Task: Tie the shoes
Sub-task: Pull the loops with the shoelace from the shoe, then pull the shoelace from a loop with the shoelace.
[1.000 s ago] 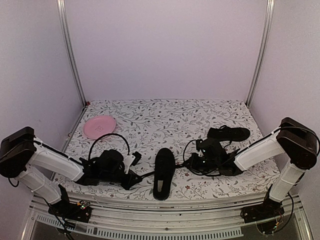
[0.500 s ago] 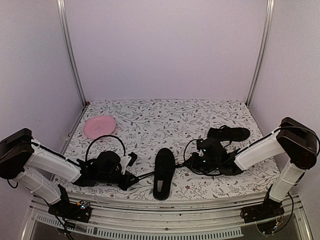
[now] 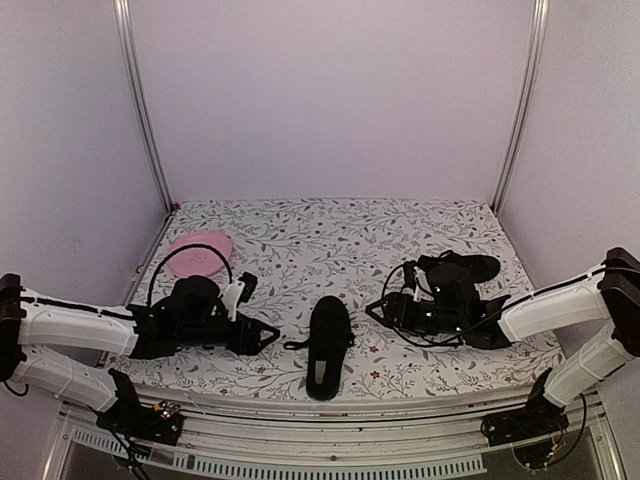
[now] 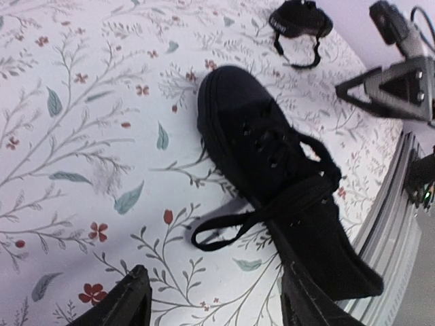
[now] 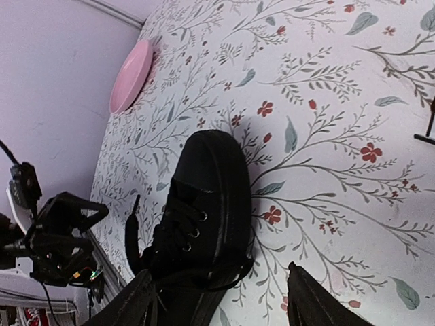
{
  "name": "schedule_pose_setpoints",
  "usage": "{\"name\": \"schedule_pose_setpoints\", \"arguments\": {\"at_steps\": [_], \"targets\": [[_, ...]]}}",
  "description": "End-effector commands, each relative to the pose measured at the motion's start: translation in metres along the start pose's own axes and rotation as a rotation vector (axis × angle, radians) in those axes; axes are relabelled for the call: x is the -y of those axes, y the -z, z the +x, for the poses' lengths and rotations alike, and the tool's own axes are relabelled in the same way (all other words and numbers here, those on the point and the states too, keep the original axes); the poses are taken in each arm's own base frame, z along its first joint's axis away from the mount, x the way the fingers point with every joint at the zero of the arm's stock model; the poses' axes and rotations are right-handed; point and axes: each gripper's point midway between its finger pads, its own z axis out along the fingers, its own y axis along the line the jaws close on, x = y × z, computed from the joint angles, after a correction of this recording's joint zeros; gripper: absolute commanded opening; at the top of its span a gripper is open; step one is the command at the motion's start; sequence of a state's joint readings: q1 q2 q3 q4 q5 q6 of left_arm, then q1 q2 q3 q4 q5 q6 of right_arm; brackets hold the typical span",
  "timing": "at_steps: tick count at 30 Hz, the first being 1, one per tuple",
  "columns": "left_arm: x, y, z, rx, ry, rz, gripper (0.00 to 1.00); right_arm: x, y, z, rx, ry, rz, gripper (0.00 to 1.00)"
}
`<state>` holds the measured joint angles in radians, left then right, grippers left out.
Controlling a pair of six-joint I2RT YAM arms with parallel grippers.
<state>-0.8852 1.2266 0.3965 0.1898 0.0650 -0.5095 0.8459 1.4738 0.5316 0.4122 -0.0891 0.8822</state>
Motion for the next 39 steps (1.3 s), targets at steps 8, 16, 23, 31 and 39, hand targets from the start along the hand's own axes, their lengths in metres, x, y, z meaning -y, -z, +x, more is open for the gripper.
{"name": "schedule_pose_setpoints", "arguments": {"at_steps": [8, 16, 23, 31, 39], "targets": [[0.051, -0.012, -0.068, 0.036, 0.197, 0.246, 0.65, -0.065, -0.02, 0.058, -0.226, 0.198, -0.248, 0.53], [0.06, -0.042, -0.069, -0.018, 0.247, 0.298, 0.64, -0.062, -0.03, 0.067, -0.263, 0.195, -0.243, 0.42], [0.061, -0.058, -0.068, -0.05, 0.249, 0.301, 0.62, -0.064, -0.034, 0.075, -0.295, 0.196, -0.271, 0.3], [0.063, -0.076, -0.062, -0.089, 0.262, 0.318, 0.57, -0.062, -0.038, 0.077, -0.306, 0.193, -0.272, 0.23], [0.063, -0.084, -0.063, -0.075, 0.278, 0.326, 0.27, -0.059, -0.035, 0.078, -0.301, 0.186, -0.265, 0.03]]}}
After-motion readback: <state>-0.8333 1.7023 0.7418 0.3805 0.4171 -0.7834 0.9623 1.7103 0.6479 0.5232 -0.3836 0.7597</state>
